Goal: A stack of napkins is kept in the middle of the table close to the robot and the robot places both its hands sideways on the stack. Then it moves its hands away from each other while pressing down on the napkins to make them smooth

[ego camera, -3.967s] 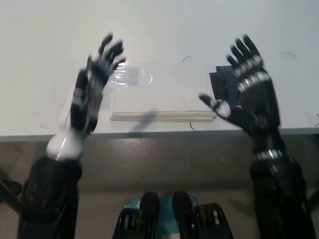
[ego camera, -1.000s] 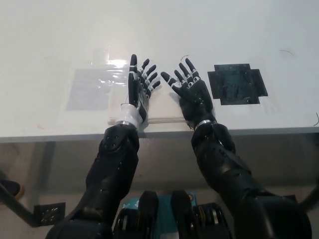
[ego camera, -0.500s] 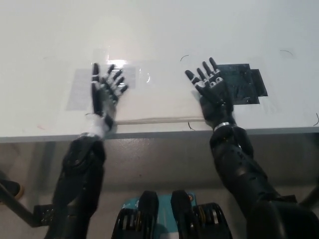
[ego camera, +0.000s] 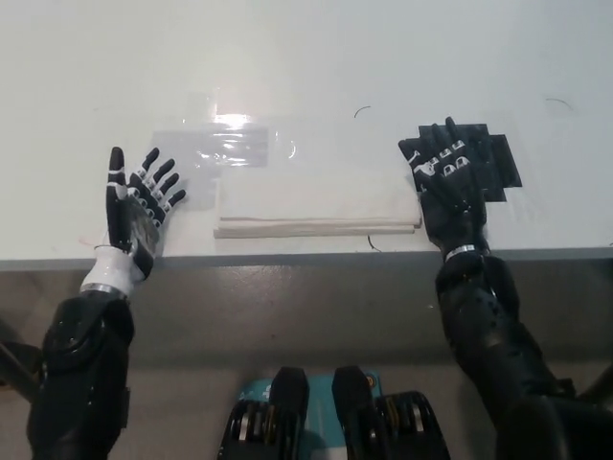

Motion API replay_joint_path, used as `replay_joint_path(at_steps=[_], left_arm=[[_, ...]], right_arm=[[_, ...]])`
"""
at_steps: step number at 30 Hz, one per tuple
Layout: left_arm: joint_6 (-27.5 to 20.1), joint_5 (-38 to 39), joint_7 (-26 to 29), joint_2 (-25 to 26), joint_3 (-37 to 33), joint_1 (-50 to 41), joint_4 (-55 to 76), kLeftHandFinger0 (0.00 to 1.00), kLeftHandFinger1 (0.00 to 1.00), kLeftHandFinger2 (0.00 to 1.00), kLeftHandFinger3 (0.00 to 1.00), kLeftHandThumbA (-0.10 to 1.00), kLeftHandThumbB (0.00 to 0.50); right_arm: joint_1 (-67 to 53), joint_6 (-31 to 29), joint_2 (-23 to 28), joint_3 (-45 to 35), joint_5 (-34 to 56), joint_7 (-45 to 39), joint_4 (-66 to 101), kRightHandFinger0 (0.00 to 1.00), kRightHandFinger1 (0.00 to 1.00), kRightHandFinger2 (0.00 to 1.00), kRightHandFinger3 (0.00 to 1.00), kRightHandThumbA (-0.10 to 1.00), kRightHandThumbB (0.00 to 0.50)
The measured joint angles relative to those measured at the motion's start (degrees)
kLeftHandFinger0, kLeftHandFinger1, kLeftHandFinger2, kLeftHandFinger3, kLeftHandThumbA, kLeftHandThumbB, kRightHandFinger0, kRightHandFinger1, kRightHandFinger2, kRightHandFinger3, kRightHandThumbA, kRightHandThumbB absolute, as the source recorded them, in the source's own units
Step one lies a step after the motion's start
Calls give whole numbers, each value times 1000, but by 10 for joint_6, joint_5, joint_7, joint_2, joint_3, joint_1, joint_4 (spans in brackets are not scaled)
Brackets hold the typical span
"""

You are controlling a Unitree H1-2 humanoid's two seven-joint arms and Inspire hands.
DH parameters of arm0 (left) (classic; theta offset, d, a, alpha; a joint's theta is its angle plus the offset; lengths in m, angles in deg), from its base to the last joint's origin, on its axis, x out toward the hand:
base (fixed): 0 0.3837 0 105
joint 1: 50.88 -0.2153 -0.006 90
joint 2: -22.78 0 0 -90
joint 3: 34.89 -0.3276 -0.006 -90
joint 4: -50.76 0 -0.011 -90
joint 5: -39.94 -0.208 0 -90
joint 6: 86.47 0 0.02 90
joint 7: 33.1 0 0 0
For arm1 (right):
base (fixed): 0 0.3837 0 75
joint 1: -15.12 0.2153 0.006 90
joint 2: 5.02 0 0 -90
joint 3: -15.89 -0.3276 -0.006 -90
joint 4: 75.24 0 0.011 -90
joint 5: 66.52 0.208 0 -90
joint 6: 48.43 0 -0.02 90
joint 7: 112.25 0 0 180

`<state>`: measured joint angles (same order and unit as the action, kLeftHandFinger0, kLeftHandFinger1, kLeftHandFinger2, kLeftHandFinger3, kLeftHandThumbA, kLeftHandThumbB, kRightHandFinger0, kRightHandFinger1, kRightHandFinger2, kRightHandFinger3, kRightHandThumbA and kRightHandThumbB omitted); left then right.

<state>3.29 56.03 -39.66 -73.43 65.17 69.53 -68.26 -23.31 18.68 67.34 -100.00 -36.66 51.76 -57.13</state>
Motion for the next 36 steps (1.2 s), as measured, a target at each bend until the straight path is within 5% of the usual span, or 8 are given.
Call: replay_joint_path(at_steps=[7,13,15,18,21,28,32,36], left_arm=[[12,2,-9,2,-15,-37,82,1000,1000,1000,1000,1000,264],[13,-1,-9,0,-32,-92,132,1000,1000,1000,1000,1000,238],[13,-4,-9,0,-37,-114,150,1000,1000,1000,1000,1000,295],[10,-12,-9,-2,-43,-152,184,1000,1000,1000,1000,1000,311],[8,-22,-9,-6,-50,-191,222,1000,1000,1000,1000,1000,288],[-21,-54,-8,-15,-68,-294,319,1000,1000,1000,1000,1000,316],[-53,-78,-8,-16,-73,-349,370,1000,1000,1000,1000,1000,273],[-92,-104,-8,-15,-77,-376,377,1000,1000,1000,1000,1000,352]], right_arm=[[-72,0,-9,30,-14,5,134,1000,1000,1000,1000,1000,227],[-167,9,-17,61,-33,12,273,1000,1000,1000,1000,1000,200],[-200,13,-19,71,-41,15,320,1000,1000,1000,1000,1000,290],[-250,17,-23,87,-55,16,386,1000,1000,1000,1000,1000,298],[-300,19,-25,104,-70,16,450,1000,1000,1000,1000,1000,291],[-426,20,-27,158,-117,15,606,1000,1000,1000,1000,1000,250],[-489,18,-23,195,-149,14,686,1000,1000,1000,1000,1000,237],[-521,13,-10,224,-188,14,714,1000,1000,1000,1000,1000,222]])
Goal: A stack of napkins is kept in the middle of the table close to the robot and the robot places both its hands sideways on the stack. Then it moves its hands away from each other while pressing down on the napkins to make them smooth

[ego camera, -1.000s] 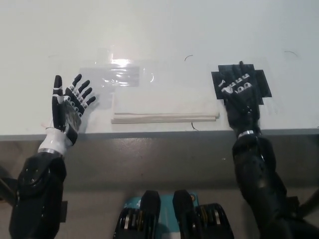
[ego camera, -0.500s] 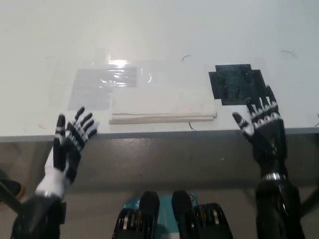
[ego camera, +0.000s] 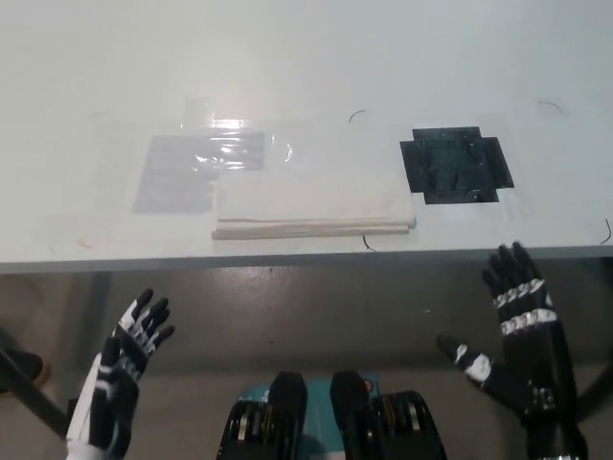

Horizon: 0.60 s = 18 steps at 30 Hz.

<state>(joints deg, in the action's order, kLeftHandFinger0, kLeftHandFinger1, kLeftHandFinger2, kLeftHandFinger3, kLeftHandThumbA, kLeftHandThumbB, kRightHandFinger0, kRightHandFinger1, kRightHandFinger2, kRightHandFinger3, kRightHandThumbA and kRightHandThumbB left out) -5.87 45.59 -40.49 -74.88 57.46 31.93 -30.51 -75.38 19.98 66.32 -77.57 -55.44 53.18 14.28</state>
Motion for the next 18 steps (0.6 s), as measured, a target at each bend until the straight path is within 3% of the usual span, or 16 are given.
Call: replay_joint_path(at_steps=[2,5,10,18], left_arm=[[-16,-16,1,5,-2,-2,-14,1000,1000,1000,1000,1000,312],[-36,-36,1,15,-5,4,-54,1000,1000,1000,1000,1000,311],[-47,-56,1,24,-8,20,-87,1000,1000,1000,1000,1000,226],[-45,-60,1,24,-8,31,-94,1000,1000,1000,1000,1000,211]], right_arm=[[-4,-3,10,15,-23,1,-1,1000,1000,1000,1000,1000,231],[0,-7,23,29,-57,5,-21,1000,1000,1000,1000,1000,256],[17,-10,38,39,-92,15,-59,1000,1000,1000,1000,1000,237],[33,-19,43,49,-106,23,-95,1000,1000,1000,1000,1000,254]])
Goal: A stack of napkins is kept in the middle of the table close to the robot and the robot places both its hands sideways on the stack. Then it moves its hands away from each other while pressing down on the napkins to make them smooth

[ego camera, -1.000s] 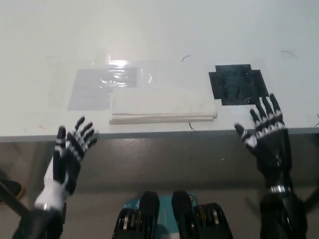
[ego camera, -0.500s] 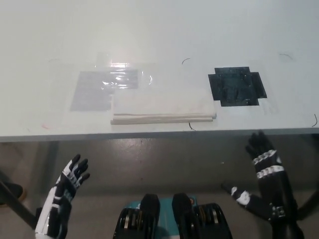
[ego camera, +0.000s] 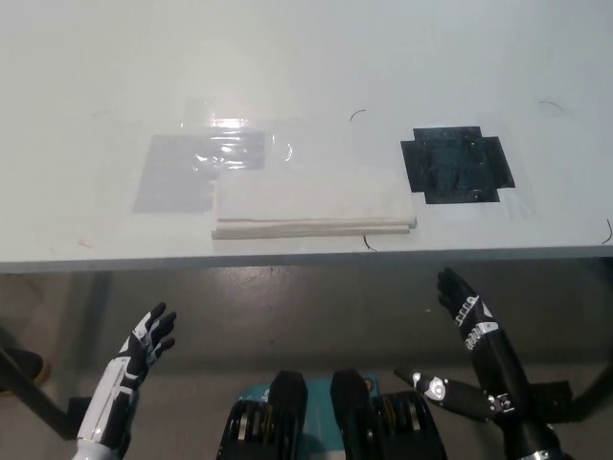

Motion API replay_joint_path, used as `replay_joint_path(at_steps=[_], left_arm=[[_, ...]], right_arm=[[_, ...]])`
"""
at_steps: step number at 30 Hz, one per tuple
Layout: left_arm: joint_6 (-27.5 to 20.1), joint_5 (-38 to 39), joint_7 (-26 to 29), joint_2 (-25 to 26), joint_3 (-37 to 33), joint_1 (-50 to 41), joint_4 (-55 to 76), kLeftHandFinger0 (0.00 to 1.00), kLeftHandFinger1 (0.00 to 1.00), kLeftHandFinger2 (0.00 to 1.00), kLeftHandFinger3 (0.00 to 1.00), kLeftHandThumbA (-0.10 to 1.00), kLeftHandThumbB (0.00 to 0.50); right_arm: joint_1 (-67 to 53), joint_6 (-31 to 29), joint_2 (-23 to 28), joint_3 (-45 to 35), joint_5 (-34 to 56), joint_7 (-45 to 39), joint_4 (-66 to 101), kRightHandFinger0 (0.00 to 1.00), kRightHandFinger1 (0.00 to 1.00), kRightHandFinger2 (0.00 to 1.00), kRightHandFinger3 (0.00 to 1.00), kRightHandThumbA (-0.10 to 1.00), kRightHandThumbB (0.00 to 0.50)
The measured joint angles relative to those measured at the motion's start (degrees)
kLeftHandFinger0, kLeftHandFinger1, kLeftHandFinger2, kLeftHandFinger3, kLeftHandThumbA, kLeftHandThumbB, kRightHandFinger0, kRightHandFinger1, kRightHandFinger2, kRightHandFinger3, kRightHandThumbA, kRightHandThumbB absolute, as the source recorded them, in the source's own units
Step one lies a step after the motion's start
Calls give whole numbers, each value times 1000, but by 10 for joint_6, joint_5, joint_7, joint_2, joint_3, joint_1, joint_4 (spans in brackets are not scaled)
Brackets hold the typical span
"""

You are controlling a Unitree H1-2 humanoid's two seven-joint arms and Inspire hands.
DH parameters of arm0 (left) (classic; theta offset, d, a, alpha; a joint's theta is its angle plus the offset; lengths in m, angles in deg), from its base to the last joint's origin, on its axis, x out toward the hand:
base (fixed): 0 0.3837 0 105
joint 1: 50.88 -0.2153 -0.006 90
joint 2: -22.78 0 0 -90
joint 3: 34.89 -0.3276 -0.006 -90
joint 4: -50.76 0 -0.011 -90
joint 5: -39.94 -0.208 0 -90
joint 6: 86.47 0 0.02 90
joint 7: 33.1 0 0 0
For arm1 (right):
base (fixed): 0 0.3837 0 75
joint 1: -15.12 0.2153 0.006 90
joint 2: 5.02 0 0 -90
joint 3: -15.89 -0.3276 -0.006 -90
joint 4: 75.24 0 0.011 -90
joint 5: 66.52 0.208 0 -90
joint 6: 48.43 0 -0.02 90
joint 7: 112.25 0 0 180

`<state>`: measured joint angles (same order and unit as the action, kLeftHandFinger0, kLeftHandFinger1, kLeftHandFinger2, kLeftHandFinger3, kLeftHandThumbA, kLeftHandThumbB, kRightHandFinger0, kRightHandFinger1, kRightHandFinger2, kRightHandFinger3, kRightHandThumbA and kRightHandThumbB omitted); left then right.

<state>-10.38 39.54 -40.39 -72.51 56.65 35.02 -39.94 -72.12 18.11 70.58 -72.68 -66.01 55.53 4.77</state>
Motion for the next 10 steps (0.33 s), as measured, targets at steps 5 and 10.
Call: replay_joint_path(at_steps=[5,10], left_arm=[[3,-1,0,0,0,0,0,1000,1000,1000,1000,1000,220],[6,-4,0,0,0,2,0,1000,1000,1000,1000,1000,224]], right_arm=[[0,-3,0,2,-6,4,-4,1000,1000,1000,1000,1000,255],[3,-3,0,2,-8,7,-5,1000,1000,1000,1000,1000,246]])
